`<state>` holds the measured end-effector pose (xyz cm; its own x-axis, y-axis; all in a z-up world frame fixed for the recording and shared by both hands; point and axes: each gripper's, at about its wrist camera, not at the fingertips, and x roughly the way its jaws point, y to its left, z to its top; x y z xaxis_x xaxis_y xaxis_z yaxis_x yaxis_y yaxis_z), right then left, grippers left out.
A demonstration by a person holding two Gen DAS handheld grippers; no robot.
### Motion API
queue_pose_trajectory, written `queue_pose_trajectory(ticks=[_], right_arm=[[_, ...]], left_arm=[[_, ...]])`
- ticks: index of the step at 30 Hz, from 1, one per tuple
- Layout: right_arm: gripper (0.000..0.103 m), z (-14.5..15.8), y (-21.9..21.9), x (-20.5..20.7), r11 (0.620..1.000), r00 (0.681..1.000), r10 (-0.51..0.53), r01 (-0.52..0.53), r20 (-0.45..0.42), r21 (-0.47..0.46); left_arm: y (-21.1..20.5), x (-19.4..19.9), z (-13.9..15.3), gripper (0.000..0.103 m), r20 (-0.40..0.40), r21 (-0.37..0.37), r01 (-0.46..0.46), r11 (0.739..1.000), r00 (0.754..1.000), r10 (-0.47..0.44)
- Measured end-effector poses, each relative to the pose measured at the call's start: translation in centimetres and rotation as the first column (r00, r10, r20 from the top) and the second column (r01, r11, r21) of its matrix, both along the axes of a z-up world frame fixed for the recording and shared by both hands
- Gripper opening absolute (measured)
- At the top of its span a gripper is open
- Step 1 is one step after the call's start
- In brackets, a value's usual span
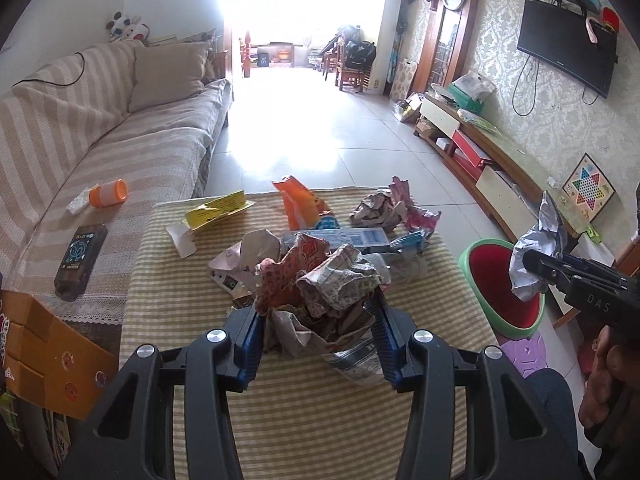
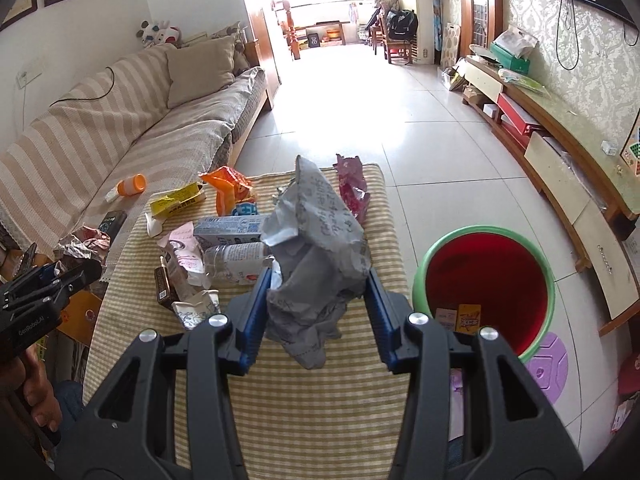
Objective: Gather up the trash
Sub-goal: 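Carry both crumpled wads to the red bin and release them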
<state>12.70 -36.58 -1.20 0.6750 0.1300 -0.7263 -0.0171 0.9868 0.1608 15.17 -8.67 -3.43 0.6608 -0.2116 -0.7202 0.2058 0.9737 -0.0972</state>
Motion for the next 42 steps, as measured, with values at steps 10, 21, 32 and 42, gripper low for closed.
queue_pose_trajectory(ticks=[10, 21, 32, 42], right_arm=[[0.045, 0.5, -7.4, 0.4, 0.994, 0.994, -0.110, 0.110, 0.020, 0.005], [0.045, -0.6, -14.6, 0.4, 0.977, 0.977, -0.214, 0.214, -0.003, 0.001], [0.045, -2.8, -20.4, 0.6, 0.960, 0.960, -0.277, 0.278, -0.040, 0.022], [0.045, -4.4, -23.6, 1.8, 0.952, 0.953, -0.296, 0.300, -0.066, 0.055]], left_arm=[[-8.6, 2.3, 1.2, 0.045, 0.019, -0.005, 0.139, 0.990, 0.990, -0.139], [-18.5, 4.3, 0.6, 0.045, 0.003, -0.005, 0.284, 0.959, 0.959, -0.284], [-26.0, 5.9, -0.4, 0.045, -0.021, -0.032, 0.399, 0.916, 0.916, -0.400], [-31.7, 6.3, -1.8, 0.045, -0.041, -0.044, 0.484, 0.874, 0.873, -0.485]])
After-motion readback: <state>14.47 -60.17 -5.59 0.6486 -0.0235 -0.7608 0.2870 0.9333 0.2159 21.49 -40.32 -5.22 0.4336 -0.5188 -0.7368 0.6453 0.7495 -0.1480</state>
